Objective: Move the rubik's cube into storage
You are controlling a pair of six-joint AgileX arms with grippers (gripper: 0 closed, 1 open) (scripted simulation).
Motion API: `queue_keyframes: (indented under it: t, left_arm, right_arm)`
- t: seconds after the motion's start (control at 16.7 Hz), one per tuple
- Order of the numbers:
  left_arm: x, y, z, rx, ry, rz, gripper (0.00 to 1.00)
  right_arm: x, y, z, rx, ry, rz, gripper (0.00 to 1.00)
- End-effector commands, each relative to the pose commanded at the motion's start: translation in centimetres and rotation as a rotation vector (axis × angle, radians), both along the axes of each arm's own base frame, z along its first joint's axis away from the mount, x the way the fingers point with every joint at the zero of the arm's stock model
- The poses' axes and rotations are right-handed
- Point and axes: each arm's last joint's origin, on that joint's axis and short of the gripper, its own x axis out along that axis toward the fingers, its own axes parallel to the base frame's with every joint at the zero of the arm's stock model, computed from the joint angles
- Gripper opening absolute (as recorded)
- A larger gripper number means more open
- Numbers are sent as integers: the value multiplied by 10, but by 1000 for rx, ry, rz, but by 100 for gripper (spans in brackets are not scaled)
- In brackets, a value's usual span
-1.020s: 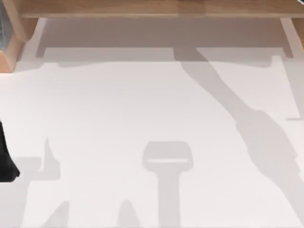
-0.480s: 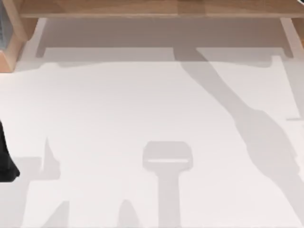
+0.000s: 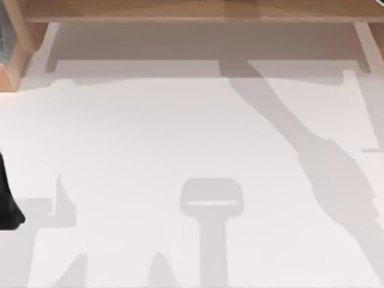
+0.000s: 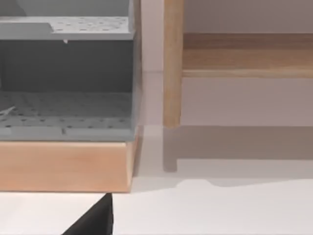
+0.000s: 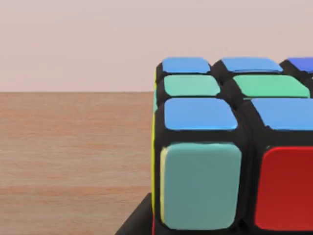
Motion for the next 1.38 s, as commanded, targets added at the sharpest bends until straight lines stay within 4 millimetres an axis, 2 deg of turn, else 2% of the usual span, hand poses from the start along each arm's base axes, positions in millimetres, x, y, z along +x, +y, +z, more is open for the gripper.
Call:
queue_keyframes:
  t: [0.6,0.9,1.08,1.26,1.38]
  left_arm:
    - [0,0,0,0,0,0,100]
    - [0,0,0,0,0,0,100]
    - [0,0,0,0,0,0,100]
    - [0,0,0,0,0,0,100]
    - [0,0,0,0,0,0,100]
  right_arm:
    - [-2,1,2,2,-1,3,0]
    - [-20,1,20,3,-2,4,0]
    - [-21,1,21,3,-2,4,0]
    - [-19,-3,23,8,-3,-6,0]
    - [-19,-18,36,23,-7,-35,0]
